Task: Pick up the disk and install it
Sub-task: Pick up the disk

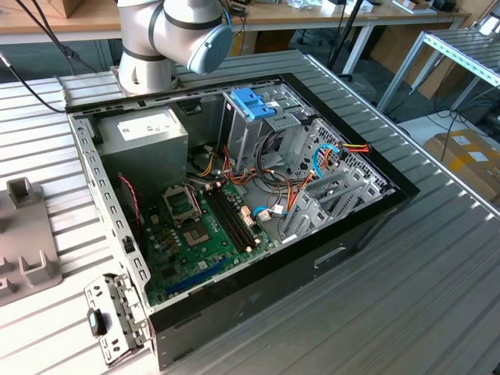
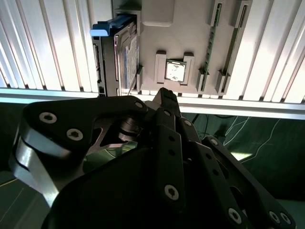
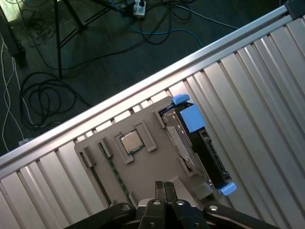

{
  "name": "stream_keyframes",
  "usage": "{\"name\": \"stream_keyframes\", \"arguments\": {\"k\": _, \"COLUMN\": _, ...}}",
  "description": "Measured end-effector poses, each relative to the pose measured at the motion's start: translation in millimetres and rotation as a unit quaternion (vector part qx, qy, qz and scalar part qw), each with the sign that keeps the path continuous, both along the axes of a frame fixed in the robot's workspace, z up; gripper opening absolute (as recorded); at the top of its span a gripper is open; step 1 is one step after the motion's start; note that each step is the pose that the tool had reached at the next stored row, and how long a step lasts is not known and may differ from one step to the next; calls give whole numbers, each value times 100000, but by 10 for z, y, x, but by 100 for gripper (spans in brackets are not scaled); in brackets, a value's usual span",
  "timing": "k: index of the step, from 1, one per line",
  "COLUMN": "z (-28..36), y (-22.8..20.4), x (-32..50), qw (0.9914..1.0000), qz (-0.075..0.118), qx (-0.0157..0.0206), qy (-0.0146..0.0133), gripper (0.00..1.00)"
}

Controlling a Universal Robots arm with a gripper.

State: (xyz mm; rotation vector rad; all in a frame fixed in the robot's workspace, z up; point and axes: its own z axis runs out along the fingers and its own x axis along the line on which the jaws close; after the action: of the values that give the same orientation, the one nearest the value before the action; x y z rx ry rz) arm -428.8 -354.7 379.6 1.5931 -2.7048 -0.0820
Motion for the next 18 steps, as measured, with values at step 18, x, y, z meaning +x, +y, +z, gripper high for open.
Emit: {"name": "stream_keyframes", "arguments": {"k": 18, "z": 0, "y": 0, "x": 0, "qw": 99990, "qz": 1401, "qx": -1, "qy": 1, "gripper": 11}}
